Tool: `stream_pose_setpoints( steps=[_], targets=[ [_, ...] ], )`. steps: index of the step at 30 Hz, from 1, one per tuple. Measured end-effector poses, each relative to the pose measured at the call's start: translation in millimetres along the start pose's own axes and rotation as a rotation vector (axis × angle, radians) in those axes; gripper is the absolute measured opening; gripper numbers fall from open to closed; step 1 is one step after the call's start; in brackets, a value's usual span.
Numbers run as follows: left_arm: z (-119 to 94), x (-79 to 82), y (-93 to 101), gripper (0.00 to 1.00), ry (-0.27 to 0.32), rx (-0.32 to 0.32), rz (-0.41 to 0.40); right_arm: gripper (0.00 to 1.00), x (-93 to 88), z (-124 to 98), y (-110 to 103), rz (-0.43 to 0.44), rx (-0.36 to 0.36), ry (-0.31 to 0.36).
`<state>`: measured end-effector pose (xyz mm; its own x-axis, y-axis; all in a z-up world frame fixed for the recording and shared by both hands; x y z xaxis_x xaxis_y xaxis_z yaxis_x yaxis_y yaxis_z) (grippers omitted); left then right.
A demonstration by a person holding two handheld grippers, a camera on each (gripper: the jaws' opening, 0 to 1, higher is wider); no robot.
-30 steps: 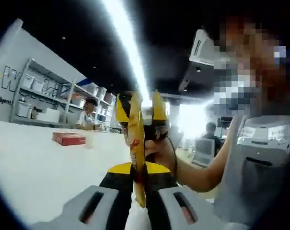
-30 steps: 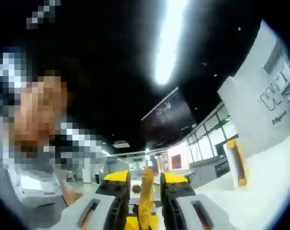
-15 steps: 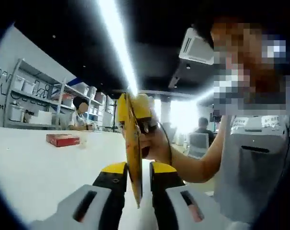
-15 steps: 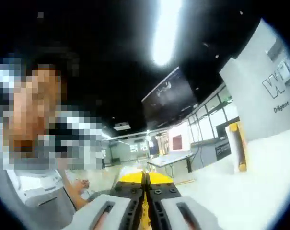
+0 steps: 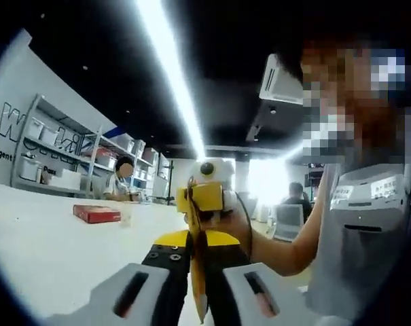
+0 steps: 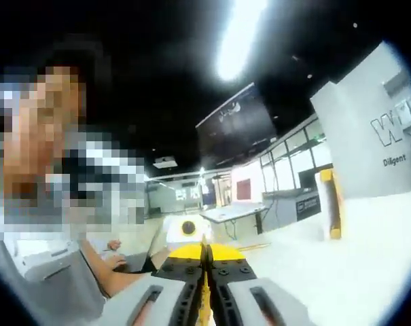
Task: Tear open the coffee pouch, take out the coffee, and pour the coffee from the pouch into the cup
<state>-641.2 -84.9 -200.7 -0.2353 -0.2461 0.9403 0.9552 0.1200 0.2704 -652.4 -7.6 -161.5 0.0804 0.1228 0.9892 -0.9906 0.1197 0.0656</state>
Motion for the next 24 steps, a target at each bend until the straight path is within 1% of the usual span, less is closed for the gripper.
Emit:
stream_pose_setpoints(
  steps=[2,5,6,7,8,9,11,12,13,17,19,20,21,22,24],
  targets=[
    [0,0.2,-1.1,0.08,-0.001,0.007,0.022,0.02,0.2,0,0,0.001,-0.001,0.003],
    [-1,1.1,-2.7,0.12,0.025,-0.013,0.002,0.02,2.3,0,0,-0.001,-0.002,0.011],
    [-1,-0.1,-3.0,0.16,0.023,-0.012,-0.003,0.02,3.4,0,0,-0.001,0.0,0.017],
    [0,-4.6,-2.4,0.21,0.002,-0.019,-0.022,0.02,6.3,0,0,0.003,0.003,0.034],
    [1,-8.5,-3.5,0.25,-0.016,-0.011,-0.023,0.02,8.1,-1,0,0.006,0.006,0.043],
    [2,-13.3,-5.9,0.23,-0.039,0.009,0.004,0.02,8.7,-2,0,0.007,0.007,0.045],
    [3,-20.3,-7.5,0.15,-0.071,0.026,0.041,0.02,9.6,-2,1,0.001,0.005,0.047],
    [3,-21.0,-8.4,0.13,-0.072,0.031,0.059,0.02,8.6,-2,1,-0.003,0.002,0.04],
    [3,-21.5,-6.9,0.13,-0.071,0.025,0.047,0.02,7.4,-3,1,-0.009,0.0,0.032],
    [3,-21.9,-7.1,0.12,-0.079,0.027,0.048,0.02,6.9,-4,1,-0.021,-0.002,0.031],
    [3,-21.8,-7.3,0.11,-0.092,0.039,0.046,0.03,6.4,-4,2,-0.063,-0.006,0.026],
    [1,-20.9,-9.2,0.11,-0.093,0.059,0.042,0.04,7.1,-4,5,-0.106,-0.023,0.031],
    [1,-20.1,-10.0,0.1,-0.093,0.067,0.045,0.06,7.5,-4,7,-0.141,-0.048,0.034],
    [0,-19.7,-11.5,0.1,-0.096,0.077,0.047,0.12,7.8,-5,7,-0.152,-0.054,0.042],
    [-2,-18.6,-15.7,0.1,-0.092,0.096,0.052,0.2,8.5,-7,8,-0.136,-0.056,0.048]
  ],
)
Point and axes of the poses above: the point that each gripper's makers call its tool centre point, and the gripper's own axes: z roughly forward along the fingers, y roughly to its right, x roughly out of its top, the point moved 5 cm from there along -z, roughly backward along the fingers, and after that the axes turned 11 degrees about -z, right-handed, at the moved point
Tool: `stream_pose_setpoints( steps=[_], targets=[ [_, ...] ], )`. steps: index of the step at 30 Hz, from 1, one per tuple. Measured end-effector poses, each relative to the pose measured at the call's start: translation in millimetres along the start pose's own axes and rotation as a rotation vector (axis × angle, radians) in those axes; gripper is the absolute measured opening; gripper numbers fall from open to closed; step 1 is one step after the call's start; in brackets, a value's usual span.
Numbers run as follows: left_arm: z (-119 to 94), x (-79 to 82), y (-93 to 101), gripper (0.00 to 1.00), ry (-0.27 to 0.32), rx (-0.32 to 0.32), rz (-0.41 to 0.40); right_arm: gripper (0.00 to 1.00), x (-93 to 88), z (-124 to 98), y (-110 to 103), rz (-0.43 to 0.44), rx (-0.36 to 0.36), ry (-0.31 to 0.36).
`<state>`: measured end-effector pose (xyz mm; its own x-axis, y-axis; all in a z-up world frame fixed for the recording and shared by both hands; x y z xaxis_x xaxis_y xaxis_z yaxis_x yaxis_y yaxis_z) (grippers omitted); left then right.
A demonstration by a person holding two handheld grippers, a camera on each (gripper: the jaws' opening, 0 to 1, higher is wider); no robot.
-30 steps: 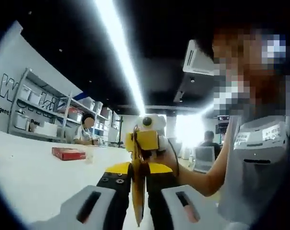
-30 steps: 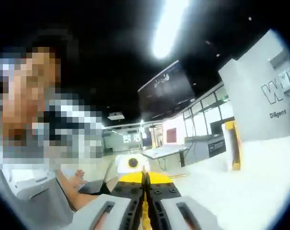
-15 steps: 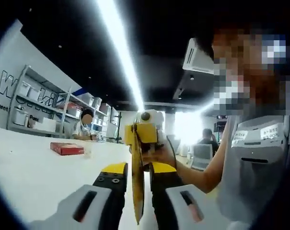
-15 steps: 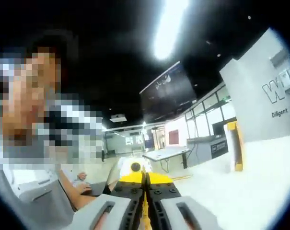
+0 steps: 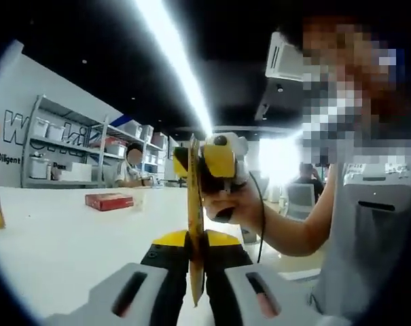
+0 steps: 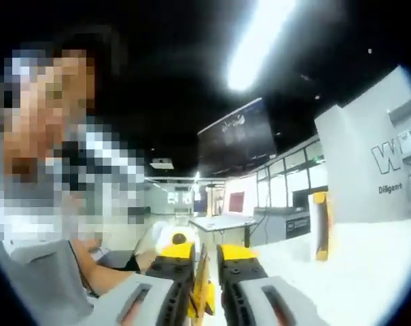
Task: Tear open the coffee pouch, take out the coffee, and pour the coffee from the pouch into the cup
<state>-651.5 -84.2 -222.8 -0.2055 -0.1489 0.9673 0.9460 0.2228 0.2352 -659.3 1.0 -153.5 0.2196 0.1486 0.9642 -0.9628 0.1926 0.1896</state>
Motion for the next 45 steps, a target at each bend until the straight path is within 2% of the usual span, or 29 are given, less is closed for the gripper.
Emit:
stream_pose_setpoints(
  steps=[4,6,7,8,11,12,14,16,22,24,29,31,32,33,34,35,36,39,45],
  targets=[
    [-1,-3.2,-4.6,0.1,-0.014,0.017,-0.009,0.27,2.3,-5,5,-0.012,-0.044,0.0],
    [-2,-4.8,-7.9,0.1,-0.019,0.027,-0.02,0.23,5.3,-7,-1,-0.021,-0.034,0.001],
    [-3,-5.2,-9.3,0.1,-0.02,0.031,-0.036,0.16,6.3,-7,-3,-0.018,-0.026,0.0],
    [-3,-5.2,-9.8,0.1,-0.019,0.025,-0.046,0.15,6.5,-7,-10,-0.002,-0.002,-0.01],
    [-2,-6.1,-9.3,0.09,-0.021,0.027,-0.045,0.11,7.3,-6,-18,-0.001,0.004,-0.037],
    [-2,-6.9,-12.0,0.09,-0.025,0.045,-0.058,0.06,8.3,-6,-27,0.02,0.055,-0.037],
    [-1,-6.2,-15.0,0.09,-0.014,0.048,-0.064,0.06,13.0,-6,-32,0.006,0.04,-0.022],
    [-1,-4.5,-14.6,0.09,-0.005,0.043,-0.066,0.06,13.2,-4,-39,0.016,0.076,-0.041],
    [1,-3.6,-9.8,0.09,-0.003,0.03,-0.044,0.03,12.5,6,-46,0.0,0.084,-0.073],
    [2,-4.5,-4.0,0.09,-0.016,0.007,-0.028,0.04,10.8,8,-39,-0.017,0.06,-0.094],
    [1,-4.8,-0.1,0.09,-0.031,0.016,-0.008,0.08,10.2,11,-27,-0.015,0.035,-0.112],
    [1,-3.1,4.5,0.09,-0.034,0.011,-0.008,0.07,1.5,7,-8,-0.055,-0.031,-0.161],
    [1,-2.6,5.5,0.09,-0.037,0.02,-0.001,0.06,-2.9,3,6,-0.03,-0.079,-0.169],
    [0,-1.8,9.7,0.09,-0.043,0.0,0.016,0.07,-4.9,-2,20,-0.026,-0.117,-0.142],
    [1,-0.4,14.5,0.09,-0.037,-0.037,0.038,0.12,-10.2,-9,36,0.0,-0.175,-0.133],
    [1,-0.1,16.4,0.09,-0.032,-0.024,0.027,0.14,-14.3,-13,44,0.019,-0.197,-0.137],
    [2,1.3,17.7,0.09,-0.023,-0.025,0.035,0.14,-24.7,-20,54,0.036,-0.208,-0.174],
    [1,1.1,18.5,0.09,-0.03,-0.028,0.031,0.14,-31.8,-23,60,0.045,-0.209,-0.152],
    [0,-2.6,14.2,0.09,-0.042,-0.023,0.02,0.16,-33.3,-16,52,0.044,-0.183,-0.146]
  ],
)
Point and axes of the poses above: the point that each gripper's makers call its tool centre point, and the gripper's own axes: z roughly forward along the fingers, y roughly to its right, x roughly out of its top, the point moved 5 cm from there along -z, roughly backward along the fingers, and after that the axes turned 11 degrees about -z, right-handed, at the moved point
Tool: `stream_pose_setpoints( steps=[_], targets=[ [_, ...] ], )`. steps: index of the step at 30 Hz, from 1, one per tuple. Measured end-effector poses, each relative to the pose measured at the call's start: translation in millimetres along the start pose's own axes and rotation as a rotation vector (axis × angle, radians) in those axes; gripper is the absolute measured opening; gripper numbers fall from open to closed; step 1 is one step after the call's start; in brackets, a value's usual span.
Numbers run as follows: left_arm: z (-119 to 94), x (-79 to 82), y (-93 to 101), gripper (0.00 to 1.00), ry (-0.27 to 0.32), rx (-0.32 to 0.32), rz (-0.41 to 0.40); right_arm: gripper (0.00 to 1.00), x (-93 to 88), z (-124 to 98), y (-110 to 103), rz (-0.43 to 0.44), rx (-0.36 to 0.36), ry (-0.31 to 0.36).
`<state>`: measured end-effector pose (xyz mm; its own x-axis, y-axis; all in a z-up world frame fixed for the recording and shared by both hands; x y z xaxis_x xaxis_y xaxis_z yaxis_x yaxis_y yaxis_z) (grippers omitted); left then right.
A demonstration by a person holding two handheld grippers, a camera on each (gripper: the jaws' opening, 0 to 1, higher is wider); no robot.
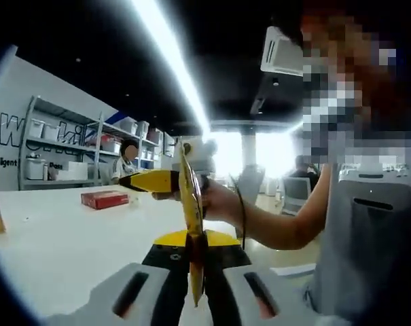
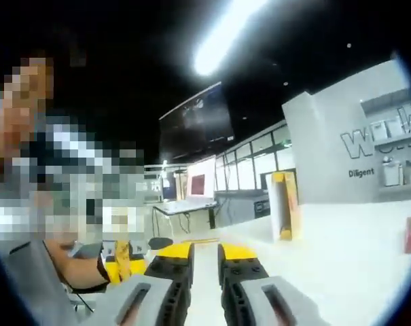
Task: Tear open the coffee pouch, take out the coffee, and pour the coffee from the pouch into the cup
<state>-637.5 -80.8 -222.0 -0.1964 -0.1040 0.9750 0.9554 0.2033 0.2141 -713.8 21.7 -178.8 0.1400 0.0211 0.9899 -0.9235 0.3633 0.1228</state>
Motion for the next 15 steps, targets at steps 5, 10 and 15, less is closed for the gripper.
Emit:
stream_pose_setpoints(
  steps=[5,10,15],
  targets=[
    [2,-2.8,-2.7,0.09,-0.01,0.002,-0.004,0.16,6.5,-1,-7,-0.003,0.025,0.017],
    [1,-4.3,-8.2,0.09,-0.021,0.008,-0.03,0.17,18.6,-1,-33,-0.017,0.082,0.043],
    [-2,-0.9,-12.4,0.09,-0.003,0.009,-0.079,0.08,24.4,-4,-64,-0.035,0.107,0.056]
  ],
)
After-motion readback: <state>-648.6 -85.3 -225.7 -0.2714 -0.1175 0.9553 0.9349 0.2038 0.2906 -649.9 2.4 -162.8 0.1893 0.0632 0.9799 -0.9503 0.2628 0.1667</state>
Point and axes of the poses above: the point that each gripper's makers call its tool centre point, and the gripper's own axes: z roughly forward along the fingers, y roughly to its right, x roughly out of its top, the point moved 5 cm from there along -z, roughly backward along the fingers, and after that the axes turned 11 degrees about -z, right-handed, at the moved point
